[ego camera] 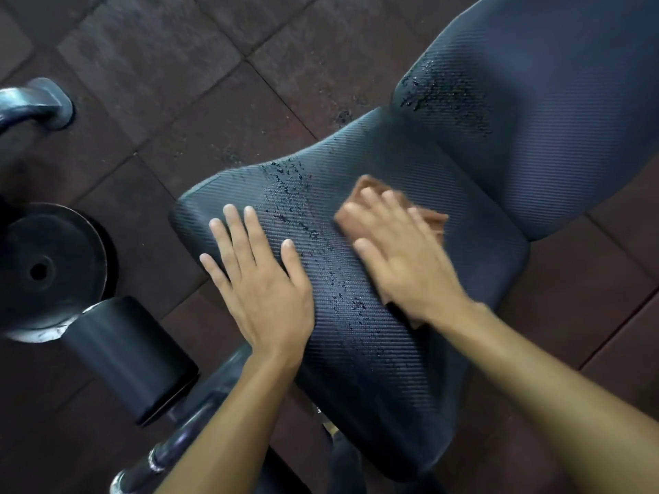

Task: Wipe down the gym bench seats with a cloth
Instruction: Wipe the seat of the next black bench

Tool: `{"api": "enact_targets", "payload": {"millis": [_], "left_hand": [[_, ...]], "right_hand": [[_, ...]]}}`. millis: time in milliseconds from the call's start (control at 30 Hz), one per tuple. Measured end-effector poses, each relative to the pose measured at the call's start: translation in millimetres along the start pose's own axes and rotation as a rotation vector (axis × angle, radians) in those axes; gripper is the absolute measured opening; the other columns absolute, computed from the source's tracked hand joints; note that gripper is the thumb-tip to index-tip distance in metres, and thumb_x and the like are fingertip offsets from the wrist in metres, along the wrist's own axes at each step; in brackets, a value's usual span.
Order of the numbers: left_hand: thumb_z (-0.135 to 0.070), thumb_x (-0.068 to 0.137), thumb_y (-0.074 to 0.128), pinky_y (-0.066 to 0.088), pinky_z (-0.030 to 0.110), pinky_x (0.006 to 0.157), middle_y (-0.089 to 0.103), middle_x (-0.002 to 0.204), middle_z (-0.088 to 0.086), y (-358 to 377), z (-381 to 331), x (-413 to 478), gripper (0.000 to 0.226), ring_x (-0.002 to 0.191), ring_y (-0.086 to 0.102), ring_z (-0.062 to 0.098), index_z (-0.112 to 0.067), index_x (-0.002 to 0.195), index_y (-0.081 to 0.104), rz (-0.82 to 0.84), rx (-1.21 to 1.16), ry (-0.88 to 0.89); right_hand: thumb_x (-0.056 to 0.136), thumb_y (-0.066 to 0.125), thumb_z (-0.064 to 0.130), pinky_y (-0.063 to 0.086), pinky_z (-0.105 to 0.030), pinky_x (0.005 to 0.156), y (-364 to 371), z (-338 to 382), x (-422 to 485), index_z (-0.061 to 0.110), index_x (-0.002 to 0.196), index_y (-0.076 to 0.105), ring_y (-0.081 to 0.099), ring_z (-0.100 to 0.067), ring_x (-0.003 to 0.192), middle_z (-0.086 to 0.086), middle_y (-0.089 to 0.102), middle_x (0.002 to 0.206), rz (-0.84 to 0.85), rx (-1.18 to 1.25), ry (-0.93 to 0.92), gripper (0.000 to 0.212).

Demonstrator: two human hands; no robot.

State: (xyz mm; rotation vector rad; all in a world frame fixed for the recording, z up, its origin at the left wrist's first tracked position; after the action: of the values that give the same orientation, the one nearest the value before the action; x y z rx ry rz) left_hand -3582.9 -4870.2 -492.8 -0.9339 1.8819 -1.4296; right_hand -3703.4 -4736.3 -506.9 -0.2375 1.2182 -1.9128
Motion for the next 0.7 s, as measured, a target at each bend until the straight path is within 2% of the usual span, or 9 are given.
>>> {"api": "enact_targets", "payload": {"millis": [133, 200, 233, 300, 367, 467, 567, 633, 700], "left_hand": [[-0.039, 0.102, 0.027, 0.006, 0.052, 0.122, 0.010, 0.164, 0.006, 4.4, -0.8, 0.4, 0.061, 0.152, 0.004, 0.023, -0.010, 0.155, 0.019, -0.002, 0.067, -0.003], [-0.039, 0.102, 0.028, 0.006, 0.051, 0.122, 0.011, 0.164, 0.006, 5.1, 0.3, 0.2, 0.061, 0.152, 0.005, 0.023, -0.010, 0.155, 0.020, -0.008, 0.072, -0.003], [-0.039, 0.102, 0.028, 0.006, 0.051, 0.122, 0.011, 0.164, 0.005, 5.2, 0.9, 0.0, 0.061, 0.152, 0.004, 0.023, -0.010, 0.155, 0.020, -0.009, 0.068, -0.003], [-0.040, 0.102, 0.028, 0.006, 0.050, 0.122, 0.011, 0.164, 0.005, 5.0, 2.2, -0.9, 0.061, 0.152, 0.004, 0.022, -0.011, 0.155, 0.020, -0.007, 0.055, 0.002], [-0.039, 0.102, 0.028, 0.006, 0.050, 0.122, 0.012, 0.164, 0.005, 4.4, 2.2, -1.0, 0.061, 0.152, 0.004, 0.022, -0.010, 0.155, 0.020, -0.009, 0.042, 0.005], [-0.038, 0.102, 0.030, 0.006, 0.051, 0.122, 0.012, 0.164, 0.005, 4.6, 1.9, -0.3, 0.060, 0.152, 0.004, 0.022, -0.010, 0.154, 0.021, -0.020, 0.036, 0.011], [-0.039, 0.102, 0.030, 0.007, 0.051, 0.122, 0.013, 0.164, 0.005, 6.2, 2.1, -0.4, 0.060, 0.152, 0.005, 0.022, -0.010, 0.154, 0.022, -0.020, 0.043, 0.005], [-0.039, 0.102, 0.031, 0.008, 0.051, 0.122, 0.014, 0.163, 0.006, 7.3, 1.8, 0.0, 0.060, 0.152, 0.006, 0.022, -0.010, 0.154, 0.023, -0.018, 0.041, 0.012], [-0.039, 0.101, 0.031, 0.007, 0.051, 0.122, 0.014, 0.163, 0.005, 6.8, 1.5, 0.9, 0.060, 0.152, 0.006, 0.022, -0.010, 0.154, 0.024, -0.012, 0.024, 0.010]], "right_hand": [[0.104, 0.026, 0.044, 0.000, -0.045, 0.124, -16.3, -37.5, 80.7, 0.036, 0.155, 0.020, 0.001, -0.016, 0.153, 0.007, 0.007, 0.166, -0.106, 0.037, 0.313, 0.052], [0.104, 0.024, 0.045, -0.001, -0.045, 0.124, -8.9, -4.5, 117.7, 0.034, 0.156, 0.021, 0.000, -0.017, 0.154, 0.006, 0.007, 0.167, -0.110, 0.045, 0.288, 0.053], [0.104, 0.024, 0.044, -0.001, -0.045, 0.124, -3.4, 16.5, 122.8, 0.034, 0.155, 0.021, 0.000, -0.017, 0.154, 0.005, 0.008, 0.167, -0.100, 0.053, 0.209, 0.052], [0.105, 0.026, 0.044, -0.002, -0.041, 0.123, 6.5, 47.0, 99.1, 0.034, 0.155, 0.021, 0.000, -0.015, 0.153, 0.006, 0.009, 0.166, -0.060, 0.053, 0.015, 0.052], [0.105, 0.027, 0.044, -0.004, -0.035, 0.122, 9.3, 43.2, 50.7, 0.035, 0.156, 0.019, -0.002, -0.010, 0.153, 0.009, 0.007, 0.166, -0.028, 0.050, -0.055, 0.052], [0.105, 0.030, 0.042, -0.002, -0.037, 0.124, -1.3, -3.4, 28.4, 0.036, 0.156, 0.019, -0.001, -0.009, 0.152, 0.011, 0.007, 0.166, -0.058, 0.055, 0.124, 0.052], [0.104, 0.025, 0.045, -0.001, -0.045, 0.124, -14.2, -28.9, 89.5, 0.034, 0.156, 0.016, -0.001, -0.015, 0.153, 0.006, 0.003, 0.167, -0.101, 0.054, 0.333, 0.054], [0.104, 0.022, 0.047, -0.004, -0.045, 0.124, -13.3, -15.0, 122.8, 0.033, 0.157, 0.014, -0.003, -0.018, 0.154, 0.004, 0.000, 0.167, -0.081, 0.063, 0.339, 0.055], [0.104, 0.022, 0.046, -0.005, -0.045, 0.123, -2.5, 15.9, 124.2, 0.033, 0.157, 0.014, -0.004, -0.019, 0.153, 0.003, 0.001, 0.167, -0.061, 0.045, 0.232, 0.055]]}}
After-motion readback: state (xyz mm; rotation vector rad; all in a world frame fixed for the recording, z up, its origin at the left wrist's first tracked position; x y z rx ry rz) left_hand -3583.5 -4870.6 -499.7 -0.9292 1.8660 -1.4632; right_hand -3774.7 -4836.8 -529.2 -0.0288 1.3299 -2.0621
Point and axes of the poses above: each hand's wrist, its own x-axis towards the middle knuckle, its own y-axis out of the palm, z = x × y, the point moved 3 cm from there along x, towards the middle knuckle
